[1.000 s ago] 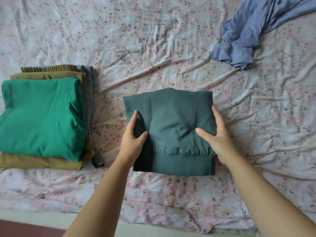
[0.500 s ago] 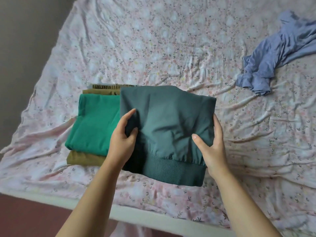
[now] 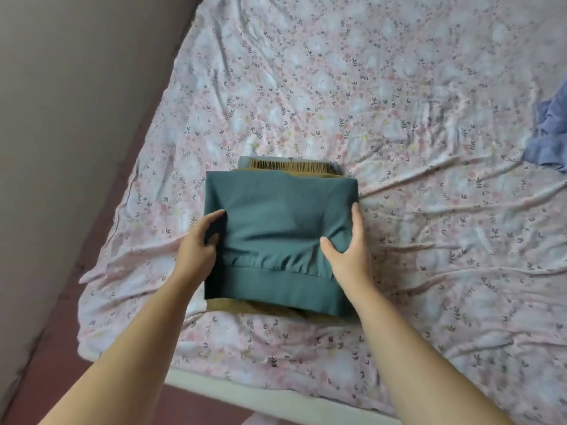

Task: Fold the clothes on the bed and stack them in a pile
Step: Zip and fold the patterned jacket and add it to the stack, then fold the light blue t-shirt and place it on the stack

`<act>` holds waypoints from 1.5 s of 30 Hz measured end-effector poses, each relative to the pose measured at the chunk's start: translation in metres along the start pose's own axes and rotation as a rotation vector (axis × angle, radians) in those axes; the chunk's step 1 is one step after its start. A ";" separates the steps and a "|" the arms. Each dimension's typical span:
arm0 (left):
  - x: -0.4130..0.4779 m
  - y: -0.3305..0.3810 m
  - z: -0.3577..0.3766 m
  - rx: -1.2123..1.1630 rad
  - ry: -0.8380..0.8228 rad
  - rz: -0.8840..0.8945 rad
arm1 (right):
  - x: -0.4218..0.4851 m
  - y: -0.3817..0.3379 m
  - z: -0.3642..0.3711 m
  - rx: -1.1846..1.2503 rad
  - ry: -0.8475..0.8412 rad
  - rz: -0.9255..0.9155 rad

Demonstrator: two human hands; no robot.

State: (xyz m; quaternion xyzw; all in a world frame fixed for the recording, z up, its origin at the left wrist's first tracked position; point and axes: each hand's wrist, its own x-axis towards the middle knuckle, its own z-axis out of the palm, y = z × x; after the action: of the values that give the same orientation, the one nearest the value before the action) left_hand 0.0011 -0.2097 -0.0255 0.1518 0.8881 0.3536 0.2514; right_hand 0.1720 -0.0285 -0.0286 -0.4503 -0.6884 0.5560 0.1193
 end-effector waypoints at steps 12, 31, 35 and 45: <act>-0.023 0.055 0.021 0.504 0.374 0.650 | -0.016 -0.005 -0.001 -0.655 0.127 -0.479; 0.010 0.020 0.080 0.768 0.210 0.511 | 0.019 0.027 0.032 -0.672 -0.073 -0.498; -0.029 0.072 0.094 0.649 0.458 0.525 | 0.003 0.017 -0.031 -0.282 -0.068 -0.469; -0.117 0.232 0.302 0.426 0.126 0.502 | -0.017 0.128 -0.314 -0.516 0.050 -0.217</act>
State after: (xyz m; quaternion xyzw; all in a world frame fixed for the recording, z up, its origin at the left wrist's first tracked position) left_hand 0.2869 0.0676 -0.0106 0.3929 0.8907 0.2197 0.0637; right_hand 0.4528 0.1620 -0.0241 -0.4029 -0.8483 0.3349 0.0766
